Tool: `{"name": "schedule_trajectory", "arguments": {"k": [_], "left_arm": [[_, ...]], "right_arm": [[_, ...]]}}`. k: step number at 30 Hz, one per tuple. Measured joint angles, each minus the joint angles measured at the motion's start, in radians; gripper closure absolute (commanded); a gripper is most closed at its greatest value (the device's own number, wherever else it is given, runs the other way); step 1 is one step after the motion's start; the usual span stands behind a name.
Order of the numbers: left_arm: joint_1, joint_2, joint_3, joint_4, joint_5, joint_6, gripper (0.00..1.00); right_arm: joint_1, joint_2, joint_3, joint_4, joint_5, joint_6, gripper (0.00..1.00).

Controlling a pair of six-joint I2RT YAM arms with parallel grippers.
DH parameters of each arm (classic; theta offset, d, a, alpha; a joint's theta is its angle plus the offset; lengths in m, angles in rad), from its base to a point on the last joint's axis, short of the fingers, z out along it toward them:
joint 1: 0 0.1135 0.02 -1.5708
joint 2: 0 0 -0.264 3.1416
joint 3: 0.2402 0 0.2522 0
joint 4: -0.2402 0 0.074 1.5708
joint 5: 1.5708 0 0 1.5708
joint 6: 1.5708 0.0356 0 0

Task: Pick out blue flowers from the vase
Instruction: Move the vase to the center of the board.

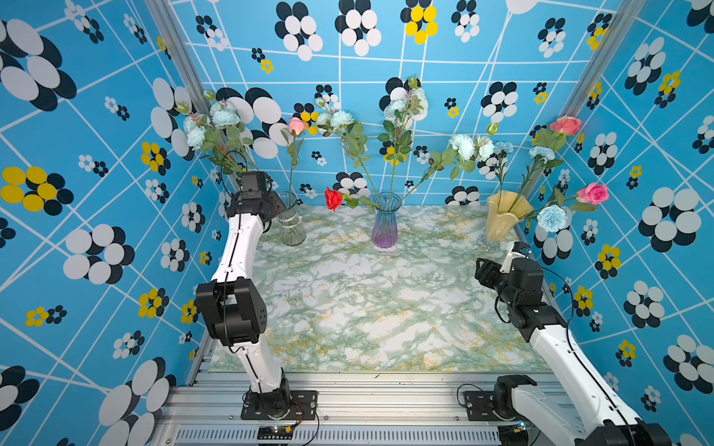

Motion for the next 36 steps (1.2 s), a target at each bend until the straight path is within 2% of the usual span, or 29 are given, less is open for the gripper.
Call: {"name": "schedule_trajectory", "arguments": {"k": [14, 24, 27, 32, 36], "left_arm": [[0.0, 0.211, 0.29, -0.177, 0.014, -0.008, 0.49], [0.0, 0.233, 0.292, -0.208, 0.01, -0.008, 0.56], [0.0, 0.233, 0.292, -0.206, 0.009, -0.006, 0.64], [-0.002, 0.235, 0.293, -0.204, 0.011, -0.001, 0.71], [-0.002, 0.271, 0.349, -0.222, 0.017, 0.009, 0.71]], "right_arm": [[0.032, 0.009, 0.025, -0.026, -0.017, -0.021, 0.4], [0.034, 0.012, 0.046, -0.044, -0.02, -0.023, 0.4], [0.034, 0.012, 0.046, -0.05, -0.02, -0.023, 0.4], [0.034, 0.011, 0.046, -0.05, -0.019, -0.023, 0.4], [0.034, 0.001, 0.046, -0.052, -0.017, -0.023, 0.39]]}}
